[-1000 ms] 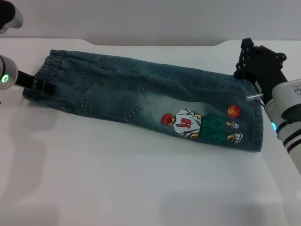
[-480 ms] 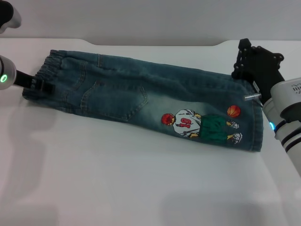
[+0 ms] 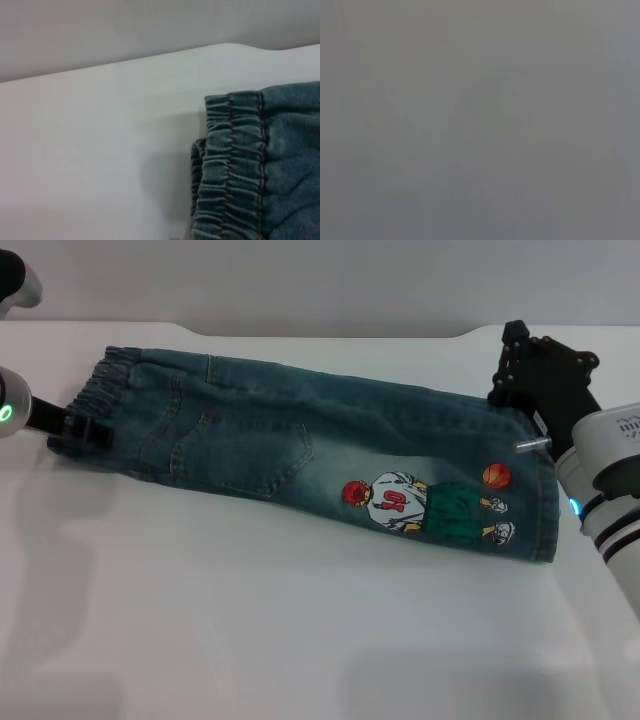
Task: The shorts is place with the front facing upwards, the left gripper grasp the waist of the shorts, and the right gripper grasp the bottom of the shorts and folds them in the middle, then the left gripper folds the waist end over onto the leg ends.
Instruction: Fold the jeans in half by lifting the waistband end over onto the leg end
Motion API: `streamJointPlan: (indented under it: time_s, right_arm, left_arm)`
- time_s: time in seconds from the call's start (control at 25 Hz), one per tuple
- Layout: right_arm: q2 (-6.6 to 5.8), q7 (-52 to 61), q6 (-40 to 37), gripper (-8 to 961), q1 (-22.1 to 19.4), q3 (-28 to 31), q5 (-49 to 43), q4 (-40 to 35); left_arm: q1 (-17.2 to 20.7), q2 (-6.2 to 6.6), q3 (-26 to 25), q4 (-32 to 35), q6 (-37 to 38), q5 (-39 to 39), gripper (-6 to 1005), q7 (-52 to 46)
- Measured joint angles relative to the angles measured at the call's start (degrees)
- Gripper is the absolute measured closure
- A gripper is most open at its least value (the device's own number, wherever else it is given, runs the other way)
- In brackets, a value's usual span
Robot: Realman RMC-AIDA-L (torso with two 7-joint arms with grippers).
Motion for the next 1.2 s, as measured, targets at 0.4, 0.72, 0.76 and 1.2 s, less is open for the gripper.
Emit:
streamJointPlan:
  time_s: [0.4, 0.72, 0.76, 1.2]
  right_arm:
    - [-0.06, 0.0, 0.5, 955, 0.2, -0.3, -0.1, -0.3]
    - [-0.16, 0.0, 1.4, 955, 0.2, -0.3, -0.1, -1.2]
    - [-0.16, 0.0, 1.4, 955, 0.2, -0.2, -0.1, -1.2]
    - [-0.27, 0.0, 2.7, 955, 0.2, 0.2, -0.1, -1.4]
  left_arm:
    - [0.5, -0.8, 0.0, 0.5, 3.4, 0.0, 250, 0.8]
    - [0.7, -1.55, 1.7, 4.0, 8.9, -0.2, 522, 2.2]
    - [0.7, -1.56, 1.7, 4.1, 8.9, -0.3, 563, 2.2]
    - [3.7, -1.89, 5.6, -4.8, 5.9, -4.0, 703, 1.6]
